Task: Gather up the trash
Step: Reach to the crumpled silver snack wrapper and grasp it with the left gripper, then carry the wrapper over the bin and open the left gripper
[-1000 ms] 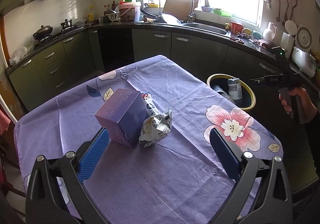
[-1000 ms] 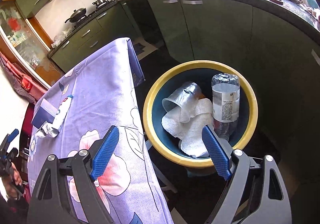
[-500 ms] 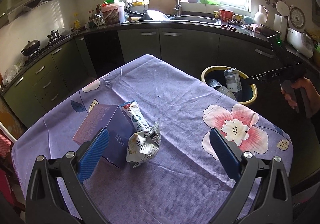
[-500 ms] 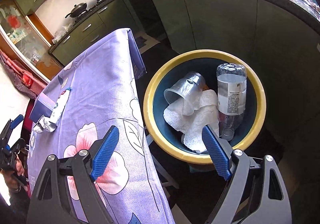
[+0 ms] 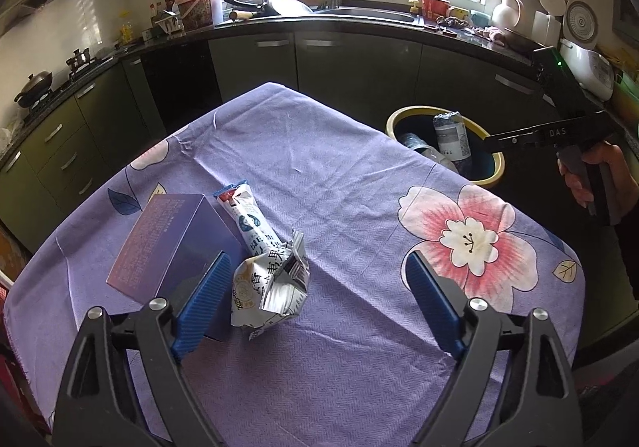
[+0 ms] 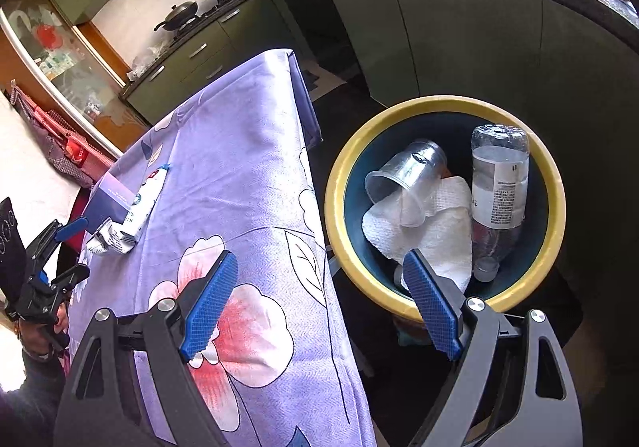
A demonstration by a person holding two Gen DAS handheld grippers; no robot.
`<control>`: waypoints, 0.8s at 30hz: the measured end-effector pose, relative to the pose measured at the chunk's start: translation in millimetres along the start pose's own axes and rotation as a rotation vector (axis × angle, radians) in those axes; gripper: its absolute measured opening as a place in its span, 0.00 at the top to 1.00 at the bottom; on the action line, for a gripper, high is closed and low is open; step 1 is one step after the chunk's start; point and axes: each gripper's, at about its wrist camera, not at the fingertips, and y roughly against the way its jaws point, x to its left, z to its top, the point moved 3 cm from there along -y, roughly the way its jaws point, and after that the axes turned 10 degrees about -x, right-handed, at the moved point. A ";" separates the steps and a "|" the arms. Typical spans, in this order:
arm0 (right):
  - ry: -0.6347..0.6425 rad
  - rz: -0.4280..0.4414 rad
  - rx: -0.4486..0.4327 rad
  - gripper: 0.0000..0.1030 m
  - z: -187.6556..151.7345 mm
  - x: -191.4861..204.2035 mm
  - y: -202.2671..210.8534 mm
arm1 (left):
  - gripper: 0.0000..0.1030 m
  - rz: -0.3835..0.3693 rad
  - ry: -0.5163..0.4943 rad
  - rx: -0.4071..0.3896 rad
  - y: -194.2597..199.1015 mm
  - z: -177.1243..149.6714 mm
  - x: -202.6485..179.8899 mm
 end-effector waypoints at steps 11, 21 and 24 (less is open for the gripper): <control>-0.013 0.017 0.016 0.18 -4.8 -4.2 -6.5 | 0.34 0.034 -0.008 0.084 -34.2 -11.3 5.5; -0.014 0.026 0.028 0.19 -6.6 -2.7 -13.1 | 0.47 0.125 -0.042 0.102 -35.2 -15.8 15.2; -0.012 0.028 0.031 0.18 -7.5 -1.1 -14.1 | 0.47 0.135 -0.065 0.099 -35.6 -16.7 13.3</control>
